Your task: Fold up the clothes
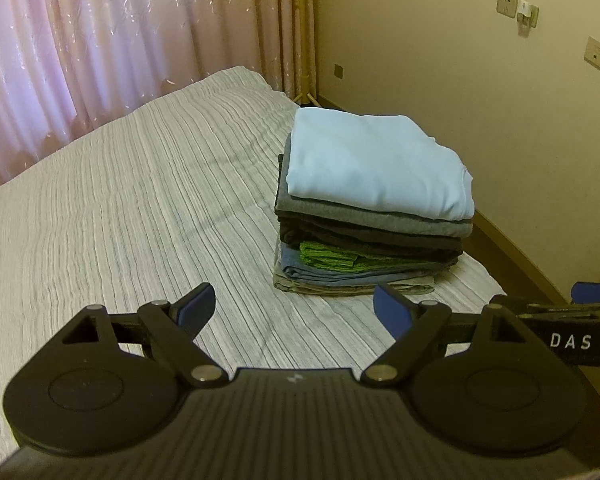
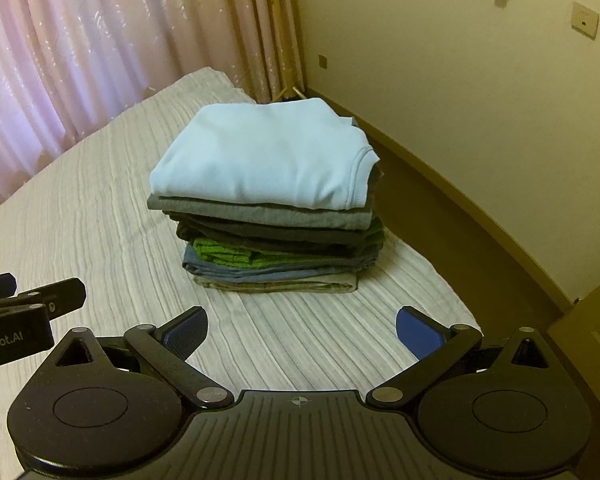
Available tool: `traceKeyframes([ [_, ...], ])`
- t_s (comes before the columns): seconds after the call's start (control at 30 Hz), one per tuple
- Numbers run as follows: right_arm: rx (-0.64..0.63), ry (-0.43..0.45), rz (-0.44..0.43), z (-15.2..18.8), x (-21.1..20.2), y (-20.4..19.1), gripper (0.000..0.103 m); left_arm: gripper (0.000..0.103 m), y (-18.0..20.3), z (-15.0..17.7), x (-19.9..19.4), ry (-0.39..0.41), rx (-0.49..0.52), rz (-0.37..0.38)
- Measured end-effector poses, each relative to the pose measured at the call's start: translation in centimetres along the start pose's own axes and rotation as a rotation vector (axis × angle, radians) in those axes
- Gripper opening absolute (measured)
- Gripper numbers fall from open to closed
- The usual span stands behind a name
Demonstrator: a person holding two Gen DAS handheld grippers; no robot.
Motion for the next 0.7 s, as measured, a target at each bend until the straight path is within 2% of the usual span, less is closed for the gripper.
traceKeyframes([
  [0.7,0.001,-0.042,-0.011,1.0,2.1,0.7,0.103,0.084,0.7,1.2,1.9,-0.039,0.018,-0.005],
])
Point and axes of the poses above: each gripper's, at about its wrist camera, not at the fingertips, and x roughly the way its jaws point, y to its right, z to its underside, the point moved 6 cm from there along x, roughly the way its jaws point, and after that the axes turned 5 degrees about -x, right-handed, at the moved point
